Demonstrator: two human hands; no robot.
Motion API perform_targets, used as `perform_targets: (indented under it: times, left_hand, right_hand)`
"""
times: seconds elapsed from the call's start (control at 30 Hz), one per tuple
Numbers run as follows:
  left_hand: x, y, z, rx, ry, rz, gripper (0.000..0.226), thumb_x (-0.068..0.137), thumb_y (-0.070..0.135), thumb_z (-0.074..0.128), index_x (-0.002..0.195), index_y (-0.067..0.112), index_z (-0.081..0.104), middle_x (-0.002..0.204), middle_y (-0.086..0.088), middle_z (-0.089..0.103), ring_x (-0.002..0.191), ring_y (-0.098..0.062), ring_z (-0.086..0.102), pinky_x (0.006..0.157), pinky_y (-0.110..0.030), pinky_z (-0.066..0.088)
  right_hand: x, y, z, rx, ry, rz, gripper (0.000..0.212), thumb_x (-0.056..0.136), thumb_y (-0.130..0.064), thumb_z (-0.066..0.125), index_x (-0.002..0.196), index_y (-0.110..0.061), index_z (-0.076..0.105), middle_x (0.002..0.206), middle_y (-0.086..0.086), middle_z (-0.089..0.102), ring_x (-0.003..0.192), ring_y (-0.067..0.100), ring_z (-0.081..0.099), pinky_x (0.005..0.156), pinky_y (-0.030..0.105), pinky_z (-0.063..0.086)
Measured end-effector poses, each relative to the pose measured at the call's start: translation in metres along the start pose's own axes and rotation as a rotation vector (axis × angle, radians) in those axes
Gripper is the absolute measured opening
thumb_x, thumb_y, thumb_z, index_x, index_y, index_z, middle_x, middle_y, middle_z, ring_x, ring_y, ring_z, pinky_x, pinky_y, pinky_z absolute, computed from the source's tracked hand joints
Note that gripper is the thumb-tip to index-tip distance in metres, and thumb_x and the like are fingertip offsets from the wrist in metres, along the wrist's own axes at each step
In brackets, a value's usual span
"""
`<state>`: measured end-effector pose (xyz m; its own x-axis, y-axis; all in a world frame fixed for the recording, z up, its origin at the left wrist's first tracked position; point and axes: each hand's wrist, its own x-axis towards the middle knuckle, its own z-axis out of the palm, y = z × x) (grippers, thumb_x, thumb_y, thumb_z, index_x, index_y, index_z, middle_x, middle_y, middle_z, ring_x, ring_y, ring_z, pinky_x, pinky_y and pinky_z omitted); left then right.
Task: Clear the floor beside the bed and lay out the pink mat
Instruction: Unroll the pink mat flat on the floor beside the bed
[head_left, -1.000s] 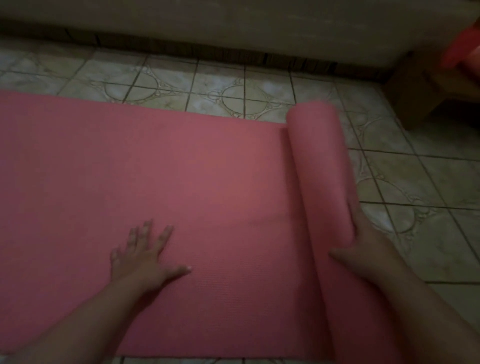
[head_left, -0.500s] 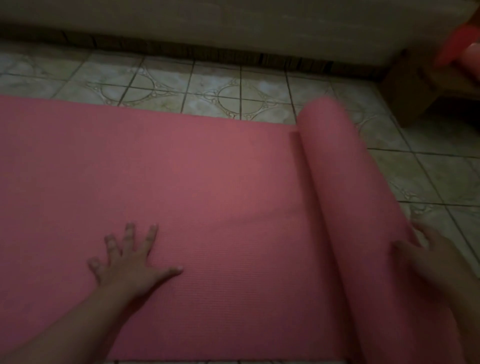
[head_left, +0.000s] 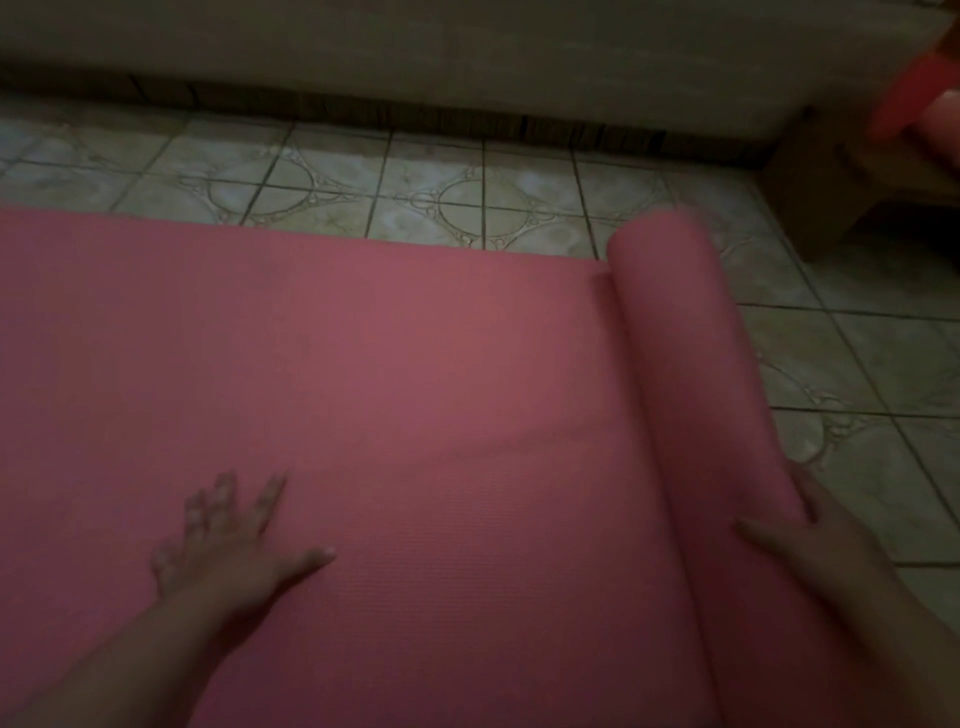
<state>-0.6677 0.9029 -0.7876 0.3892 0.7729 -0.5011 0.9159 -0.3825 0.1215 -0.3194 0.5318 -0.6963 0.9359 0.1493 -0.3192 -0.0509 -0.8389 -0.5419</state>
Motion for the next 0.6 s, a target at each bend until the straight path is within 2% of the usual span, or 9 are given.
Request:
perform_targets:
  times: [0.13, 0.23, 0.33, 0.43, 0.5, 0.6]
  left_hand:
    - [-0.001, -0.029, -0.008, -0.008, 0.014, -0.022, 0.118, 0.037, 0.098, 0.032, 0.138, 0.057, -0.012, 0.157, 0.004, -0.025, 0.146, -0.028, -0.012, 0.114, -0.059, 0.011]
    - [-0.003, -0.027, -0.007, 0.001, 0.025, -0.024, 0.117, 0.040, 0.095, 0.032, 0.141, 0.054, -0.011, 0.158, 0.003, -0.024, 0.146, -0.029, -0.011, 0.114, -0.059, 0.010]
    - [-0.005, -0.013, -0.001, 0.046, 0.035, 0.009, 0.119, 0.039, 0.099, 0.023, 0.141, 0.051, -0.014, 0.158, 0.002, -0.022, 0.146, -0.032, -0.011, 0.114, -0.060, 0.011]
    - [-0.007, 0.009, 0.007, 0.076, 0.006, 0.089, 0.121, 0.035, 0.100, 0.016, 0.140, 0.050, -0.018, 0.157, 0.002, -0.025, 0.146, -0.031, -0.013, 0.114, -0.059, 0.010]
    - [-0.010, 0.025, 0.010, 0.069, -0.018, 0.108, 0.123, 0.032, 0.101, 0.015, 0.138, 0.050, -0.022, 0.156, 0.003, -0.028, 0.145, -0.031, -0.016, 0.114, -0.059, 0.007]
    - [-0.013, 0.043, 0.013, 0.051, -0.044, 0.117, 0.121, 0.028, 0.102, 0.013, 0.127, 0.050, -0.033, 0.153, 0.005, -0.034, 0.144, -0.031, -0.022, 0.113, -0.061, 0.003]
  right_hand:
    - [-0.001, -0.004, 0.010, -0.074, -0.015, -0.080, 0.089, 0.064, -0.028, 0.084, 0.140, -0.030, 0.039, 0.120, 0.015, 0.063, 0.098, 0.031, 0.063, 0.081, 0.036, 0.049]
    - [0.012, 0.006, -0.008, -0.103, 0.108, -0.033, 0.082, 0.063, -0.029, 0.084, 0.135, -0.022, 0.045, 0.123, 0.021, 0.061, 0.100, 0.036, 0.062, 0.073, 0.034, 0.042]
    - [0.022, 0.031, -0.032, -0.122, 0.228, 0.035, 0.070, 0.069, -0.040, 0.077, 0.129, -0.018, 0.049, 0.119, 0.022, 0.061, 0.101, 0.040, 0.060, 0.080, 0.044, 0.049]
    - [0.030, 0.052, -0.035, -0.084, 0.247, 0.056, 0.061, 0.083, -0.038, 0.067, 0.133, -0.010, 0.045, 0.129, 0.025, 0.055, 0.114, 0.044, 0.054, 0.094, 0.055, 0.045]
    - [0.031, 0.057, -0.025, -0.153, 0.192, 0.066, 0.075, 0.079, -0.049, 0.067, 0.138, -0.010, 0.040, 0.139, 0.024, 0.046, 0.125, 0.044, 0.044, 0.102, 0.059, 0.037]
    - [0.018, 0.058, -0.004, -0.476, 0.177, 0.076, 0.110, 0.057, -0.075, 0.067, 0.146, -0.028, 0.023, 0.156, 0.016, 0.016, 0.140, 0.038, 0.018, 0.104, 0.067, 0.023]
